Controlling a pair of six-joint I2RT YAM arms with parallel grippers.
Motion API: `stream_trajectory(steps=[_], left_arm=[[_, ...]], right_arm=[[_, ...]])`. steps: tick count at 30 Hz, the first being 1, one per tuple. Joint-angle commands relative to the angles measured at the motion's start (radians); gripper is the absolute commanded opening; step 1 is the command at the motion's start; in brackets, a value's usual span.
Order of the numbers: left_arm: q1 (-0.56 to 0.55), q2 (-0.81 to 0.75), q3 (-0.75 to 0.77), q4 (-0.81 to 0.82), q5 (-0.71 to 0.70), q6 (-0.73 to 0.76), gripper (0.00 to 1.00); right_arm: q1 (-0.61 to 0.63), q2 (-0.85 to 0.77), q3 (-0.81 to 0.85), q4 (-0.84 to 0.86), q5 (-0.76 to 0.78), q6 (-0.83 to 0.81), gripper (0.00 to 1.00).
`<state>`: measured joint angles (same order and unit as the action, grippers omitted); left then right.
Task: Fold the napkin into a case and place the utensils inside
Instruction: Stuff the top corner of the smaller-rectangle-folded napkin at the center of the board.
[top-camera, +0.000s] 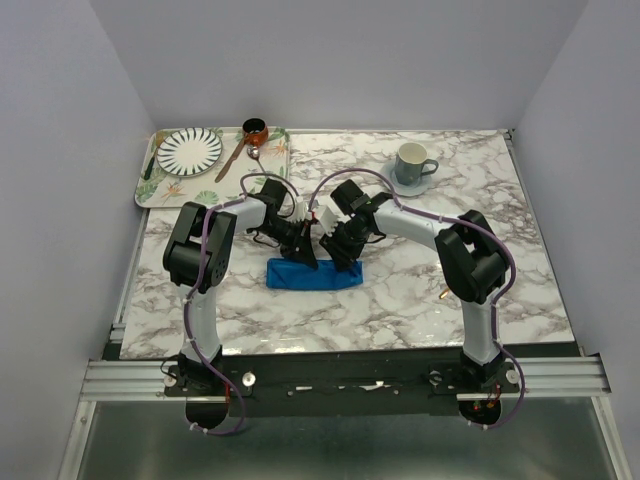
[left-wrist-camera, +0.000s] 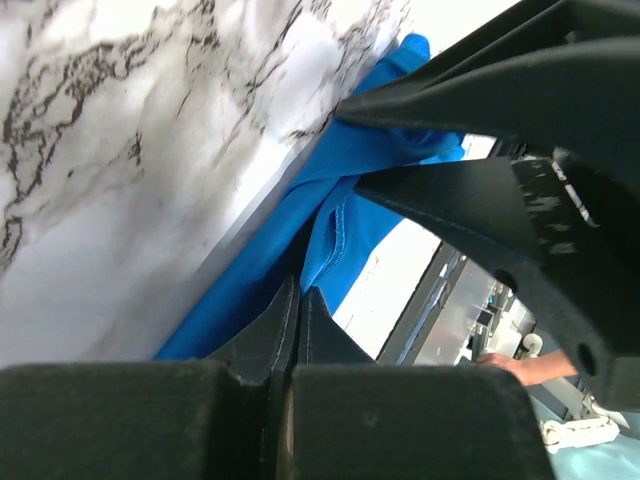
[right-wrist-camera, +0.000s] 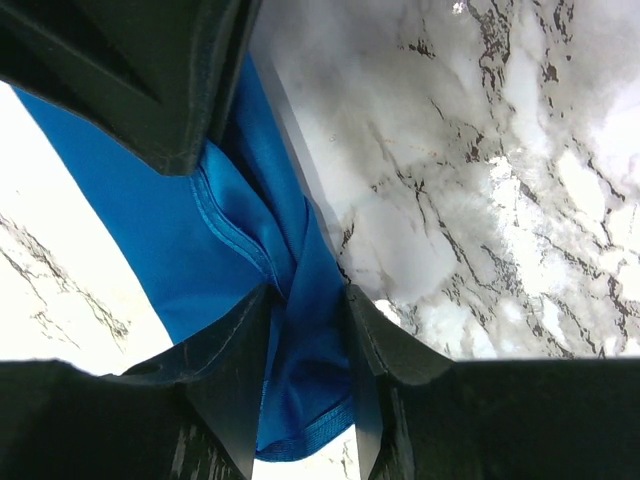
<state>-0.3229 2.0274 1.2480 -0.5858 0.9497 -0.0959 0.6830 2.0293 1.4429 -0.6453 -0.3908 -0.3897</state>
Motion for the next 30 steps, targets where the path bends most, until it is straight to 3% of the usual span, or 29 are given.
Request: stream_trajectory(steps=[1, 11, 14, 18, 22, 26, 30], left_arm=[[-0.004, -0.027, 0.036, 0.027, 0.023, -0.011, 0.00], [0.005, 0.065, 0.034, 0.055, 0.006, -0.022, 0.00], [0.013, 0.088, 0.027, 0.055, -0.008, -0.036, 0.00], [0.018, 0.109, 0.002, 0.050, -0.022, -0.053, 0.00], [0.019, 0.114, -0.019, 0.076, -0.032, -0.079, 0.00], [0.018, 0.126, -0.028, 0.089, -0.034, -0.103, 0.00], [0.018, 0.125, -0.039, 0.109, -0.035, -0.123, 0.00]], right_arm=[[0.016, 0.032, 0.001, -0.005, -0.033, -0.031, 0.42], [0.016, 0.014, -0.012, 0.013, -0.042, -0.049, 0.41], [0.015, -0.012, -0.013, 0.018, -0.028, -0.051, 0.46], [0.004, -0.055, 0.025, 0.006, -0.002, -0.005, 0.62], [-0.023, -0.090, 0.075, -0.034, 0.000, 0.084, 0.65], [-0.079, -0.116, 0.106, -0.089, 0.003, 0.150, 0.62], [-0.114, -0.171, 0.068, -0.134, -0.005, 0.169, 0.44]])
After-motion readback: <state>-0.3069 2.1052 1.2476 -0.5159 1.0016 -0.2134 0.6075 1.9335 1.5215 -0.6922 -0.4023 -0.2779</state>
